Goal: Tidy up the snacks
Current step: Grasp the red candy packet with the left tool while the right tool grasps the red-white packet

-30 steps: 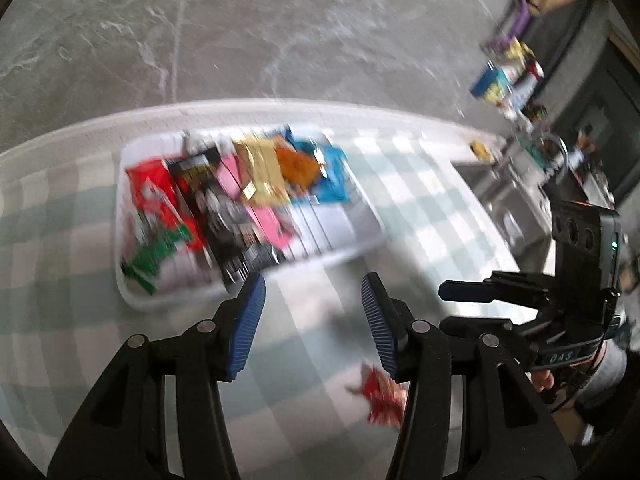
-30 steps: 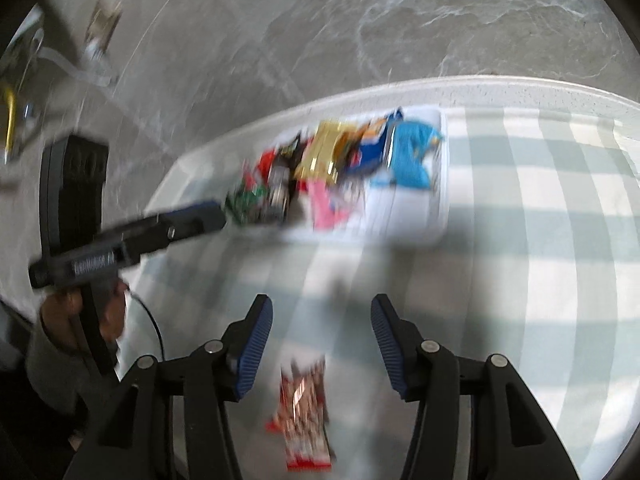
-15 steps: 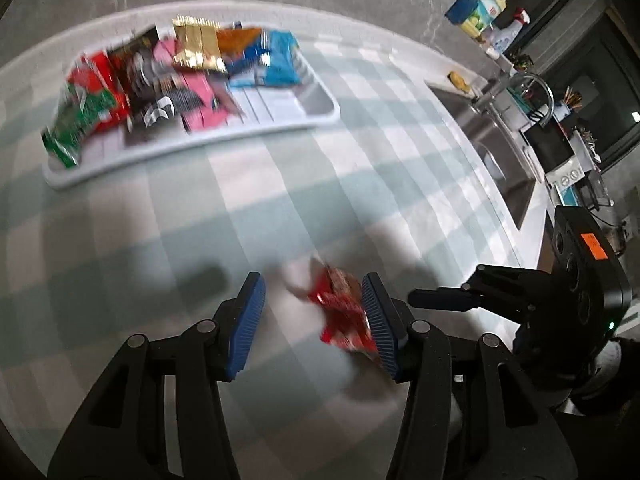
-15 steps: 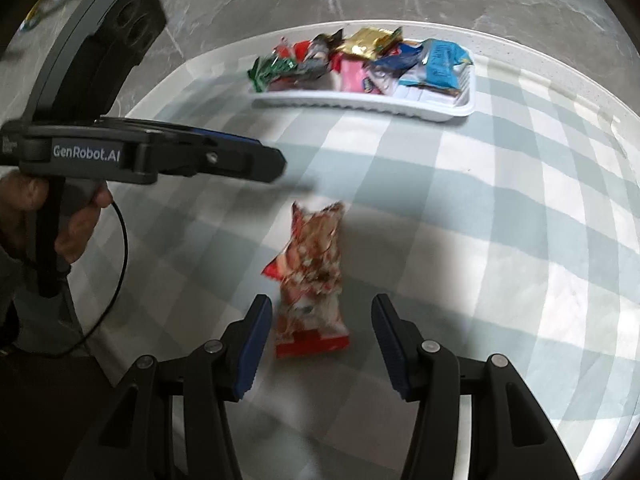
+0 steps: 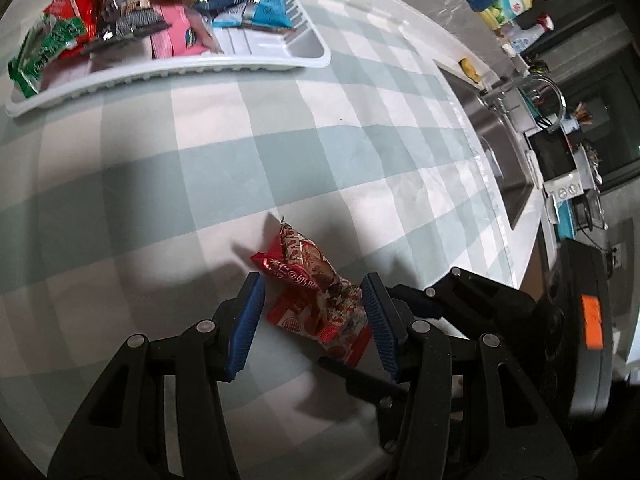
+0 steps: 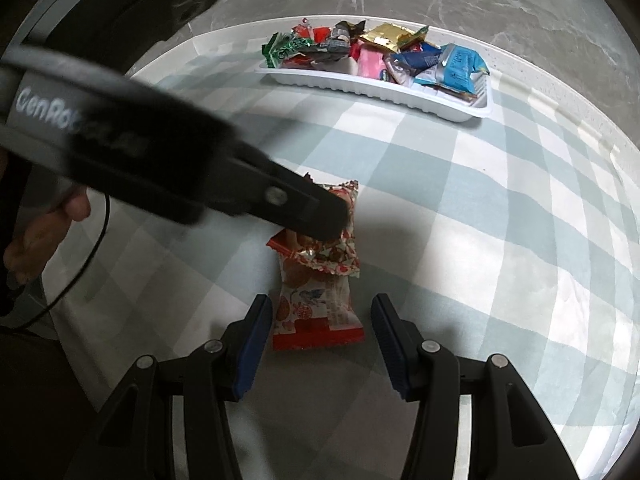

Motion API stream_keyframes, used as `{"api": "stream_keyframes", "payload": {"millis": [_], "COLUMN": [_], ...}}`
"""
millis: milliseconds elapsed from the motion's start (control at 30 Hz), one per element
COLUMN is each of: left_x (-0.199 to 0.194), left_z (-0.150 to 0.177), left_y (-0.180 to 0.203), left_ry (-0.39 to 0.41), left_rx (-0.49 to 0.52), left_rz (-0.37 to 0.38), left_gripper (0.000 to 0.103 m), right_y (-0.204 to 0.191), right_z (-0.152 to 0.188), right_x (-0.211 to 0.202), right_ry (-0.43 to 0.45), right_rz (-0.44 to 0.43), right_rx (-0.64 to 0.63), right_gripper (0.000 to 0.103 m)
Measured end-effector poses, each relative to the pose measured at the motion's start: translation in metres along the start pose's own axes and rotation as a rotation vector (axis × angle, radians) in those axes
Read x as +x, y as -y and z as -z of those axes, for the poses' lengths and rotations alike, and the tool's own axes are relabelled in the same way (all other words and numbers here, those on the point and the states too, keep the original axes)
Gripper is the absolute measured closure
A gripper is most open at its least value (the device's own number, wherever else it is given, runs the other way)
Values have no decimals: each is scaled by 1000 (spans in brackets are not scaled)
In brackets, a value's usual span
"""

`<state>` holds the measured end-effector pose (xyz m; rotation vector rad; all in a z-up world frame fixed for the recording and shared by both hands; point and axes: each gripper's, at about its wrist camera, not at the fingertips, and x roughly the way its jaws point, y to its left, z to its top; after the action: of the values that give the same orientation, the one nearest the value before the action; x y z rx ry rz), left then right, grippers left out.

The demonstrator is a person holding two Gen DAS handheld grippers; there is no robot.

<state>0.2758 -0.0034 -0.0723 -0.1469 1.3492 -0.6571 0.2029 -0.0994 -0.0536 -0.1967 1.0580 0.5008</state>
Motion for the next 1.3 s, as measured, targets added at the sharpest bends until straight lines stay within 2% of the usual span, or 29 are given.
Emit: {"api": "stream_keyframes", "payload": {"millis": [167, 267, 400, 533, 800, 1300], "left_x": [14, 21, 23, 23, 20, 23], "left_z": [-1, -2, -5, -8, -7, -5], "left_y": [5, 7, 4, -2, -8, -7], "left_ry": [2, 13, 40, 56, 71, 75], "left_rx": [-12, -6, -12, -25, -14, 15], "left_rz": [0, -3, -9, 5, 43, 37], "left_gripper": [54, 56, 70, 78, 82, 84], "right_y": [-5, -6, -9, -7, 2, 9], "right_z": [-1, -1, 0, -1, 0, 4], "right_x": [2, 2, 2, 3, 1, -3], "right_ry": [6, 9, 11, 15, 15, 18], "right_rz": [25, 35, 41, 27, -20, -41], "right_rx": [-24, -34, -44, -29, 23, 68], "right_gripper": [50, 56, 56, 57, 57, 61]}}
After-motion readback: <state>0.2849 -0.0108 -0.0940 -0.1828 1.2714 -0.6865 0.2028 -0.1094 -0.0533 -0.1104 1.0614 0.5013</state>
